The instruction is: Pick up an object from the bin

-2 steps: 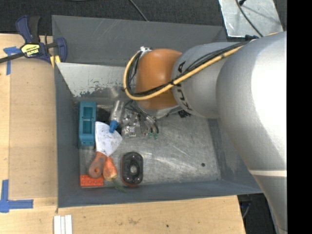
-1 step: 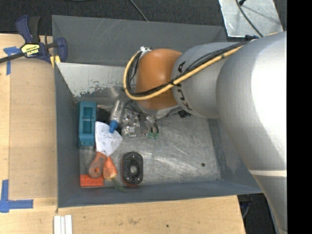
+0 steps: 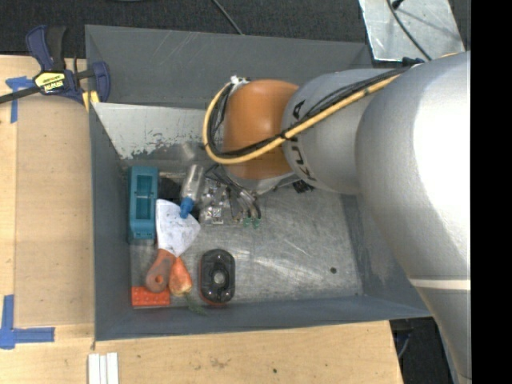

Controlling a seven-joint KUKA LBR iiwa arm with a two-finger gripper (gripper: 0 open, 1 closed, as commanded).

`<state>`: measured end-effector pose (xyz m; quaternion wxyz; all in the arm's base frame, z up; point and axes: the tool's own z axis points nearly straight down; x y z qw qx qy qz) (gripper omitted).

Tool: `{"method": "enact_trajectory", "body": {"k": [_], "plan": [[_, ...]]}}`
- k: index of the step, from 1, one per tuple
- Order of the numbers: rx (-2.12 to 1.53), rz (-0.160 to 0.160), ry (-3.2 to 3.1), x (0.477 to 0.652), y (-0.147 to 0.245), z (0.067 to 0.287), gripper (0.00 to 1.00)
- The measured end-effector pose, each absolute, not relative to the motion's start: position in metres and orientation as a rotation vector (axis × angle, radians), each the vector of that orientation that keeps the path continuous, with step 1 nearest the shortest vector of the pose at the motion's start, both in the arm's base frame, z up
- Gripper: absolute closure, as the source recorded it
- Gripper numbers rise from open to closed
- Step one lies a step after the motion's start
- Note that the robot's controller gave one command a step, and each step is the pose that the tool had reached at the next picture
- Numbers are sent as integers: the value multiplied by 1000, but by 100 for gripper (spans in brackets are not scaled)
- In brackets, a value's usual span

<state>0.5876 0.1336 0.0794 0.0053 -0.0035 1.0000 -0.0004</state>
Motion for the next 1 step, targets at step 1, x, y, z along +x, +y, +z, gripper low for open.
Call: {"method": "enact_trajectory", "body": {"k": [1], "plan": [[-11,-1,3132,588,133,81,100]]}}
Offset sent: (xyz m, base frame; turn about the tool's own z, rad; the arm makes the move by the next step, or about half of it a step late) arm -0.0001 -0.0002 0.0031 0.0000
